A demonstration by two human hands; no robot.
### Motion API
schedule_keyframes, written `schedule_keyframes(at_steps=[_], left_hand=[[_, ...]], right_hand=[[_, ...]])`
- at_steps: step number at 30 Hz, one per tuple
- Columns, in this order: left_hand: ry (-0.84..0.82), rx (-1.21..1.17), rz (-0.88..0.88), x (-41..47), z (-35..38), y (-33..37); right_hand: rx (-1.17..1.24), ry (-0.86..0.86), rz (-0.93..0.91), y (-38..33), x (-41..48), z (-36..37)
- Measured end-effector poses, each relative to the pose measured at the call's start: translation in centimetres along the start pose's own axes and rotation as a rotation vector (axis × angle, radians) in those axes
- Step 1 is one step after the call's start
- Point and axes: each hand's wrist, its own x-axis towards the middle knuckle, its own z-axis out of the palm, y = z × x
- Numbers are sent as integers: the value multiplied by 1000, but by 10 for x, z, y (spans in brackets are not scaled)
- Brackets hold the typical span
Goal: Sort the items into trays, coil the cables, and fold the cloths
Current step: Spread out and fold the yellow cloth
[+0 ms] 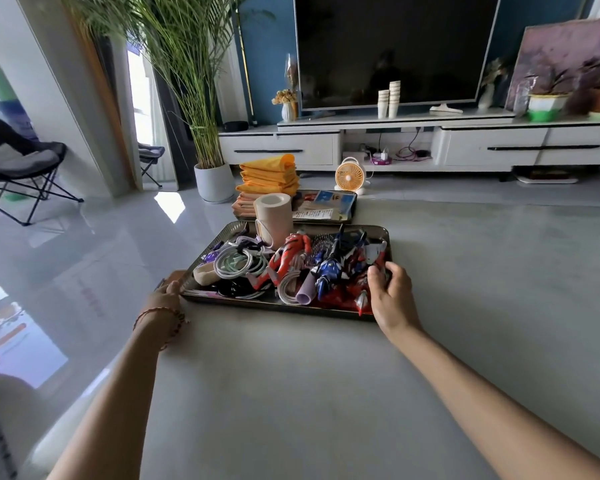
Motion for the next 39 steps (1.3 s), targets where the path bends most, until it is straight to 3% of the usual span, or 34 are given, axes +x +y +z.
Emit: schedule_keyframes(at_steps=[23, 28, 39], left_hand=[[146, -5, 138, 16, 14, 0], [147, -29, 123, 23, 16, 2], [131, -130, 63, 31, 15, 0]], right_hand=[[115, 20, 26, 3, 25, 20], [204, 51, -21, -1, 22, 19], [243, -53, -12, 1, 19, 18]])
